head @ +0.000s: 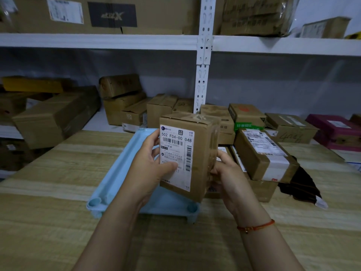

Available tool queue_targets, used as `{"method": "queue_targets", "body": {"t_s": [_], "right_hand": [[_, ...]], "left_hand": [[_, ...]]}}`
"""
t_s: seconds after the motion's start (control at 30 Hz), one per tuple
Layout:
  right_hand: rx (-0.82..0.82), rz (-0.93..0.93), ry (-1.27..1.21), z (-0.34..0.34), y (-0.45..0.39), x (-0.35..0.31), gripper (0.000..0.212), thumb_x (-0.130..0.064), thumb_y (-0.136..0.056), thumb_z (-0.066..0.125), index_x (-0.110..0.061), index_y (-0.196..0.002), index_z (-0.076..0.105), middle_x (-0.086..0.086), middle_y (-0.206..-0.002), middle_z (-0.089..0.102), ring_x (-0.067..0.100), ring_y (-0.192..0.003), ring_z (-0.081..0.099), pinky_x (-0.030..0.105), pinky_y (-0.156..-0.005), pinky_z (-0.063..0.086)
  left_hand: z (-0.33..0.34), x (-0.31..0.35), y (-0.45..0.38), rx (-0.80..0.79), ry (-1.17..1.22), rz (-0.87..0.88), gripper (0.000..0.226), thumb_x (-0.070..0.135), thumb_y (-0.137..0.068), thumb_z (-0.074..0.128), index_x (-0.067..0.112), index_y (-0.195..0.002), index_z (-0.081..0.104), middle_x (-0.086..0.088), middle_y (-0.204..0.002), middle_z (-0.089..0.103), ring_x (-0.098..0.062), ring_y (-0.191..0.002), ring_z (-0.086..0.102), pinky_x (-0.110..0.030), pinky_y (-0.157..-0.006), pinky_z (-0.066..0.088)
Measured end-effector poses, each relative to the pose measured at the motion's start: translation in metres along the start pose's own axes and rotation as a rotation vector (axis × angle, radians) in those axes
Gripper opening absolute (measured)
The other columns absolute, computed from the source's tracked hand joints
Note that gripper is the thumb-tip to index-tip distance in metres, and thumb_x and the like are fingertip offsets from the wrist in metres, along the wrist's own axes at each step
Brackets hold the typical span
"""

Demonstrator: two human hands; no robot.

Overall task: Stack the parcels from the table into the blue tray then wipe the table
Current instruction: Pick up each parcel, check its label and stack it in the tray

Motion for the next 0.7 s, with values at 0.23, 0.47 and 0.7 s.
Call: {"method": "queue_targets", "body": {"t_s": [0.23,0.47,0.7], "right_hand": [[-0.023,-0.035,-0.042,0.003,-0.001,-0.002,0.055,0.006,-0.09,0.038,-0.029,-0.125,0.061,0.009,-0.1,0.074,0.033,-0.096,0.07,0.054,-0.084,0.056],[-0.036,-0.017,-0.019,0.007,-0.005,-0.001,0.053,-0.007,-0.094,0.041,-0.034,-0.139,0.047,0.012,-0.11,0.07,0.029,-0.093,0.066,0.049,-0.08,0.054],[-0.188,0.07,-0.037,0.025,0.004,0.002,0.073,-0.061,-0.073,0.07,-0.031,-0.134,0.046,-0.003,-0.121,0.065,0.017,-0.108,0.065,0.039,-0.084,0.056]], "left_hand": [[-0.001,0.001,0.002,-0.01,-0.001,0.0,0.067,-0.026,-0.075,0.057,0.03,-0.113,0.05,0.011,-0.098,0.068,0.003,-0.087,0.068,-0.016,-0.069,0.055],[-0.004,0.001,-0.002,0.074,0.04,-0.042,0.072,-0.01,-0.081,0.064,0.028,-0.136,0.039,0.004,-0.117,0.064,-0.009,-0.107,0.063,-0.023,-0.076,0.053],[-0.008,-0.008,-0.013,0.294,0.143,-0.136,0.036,0.007,-0.086,0.068,0.008,-0.116,0.048,-0.008,-0.111,0.068,-0.019,-0.095,0.068,-0.027,-0.073,0.055]]}}
Point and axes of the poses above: each hand's wrist, its own y-axis away from the middle knuckle, its own z-axis out of the palm, x = y × z, the point moved 1 cm from there along -y, towards the middle knuckle
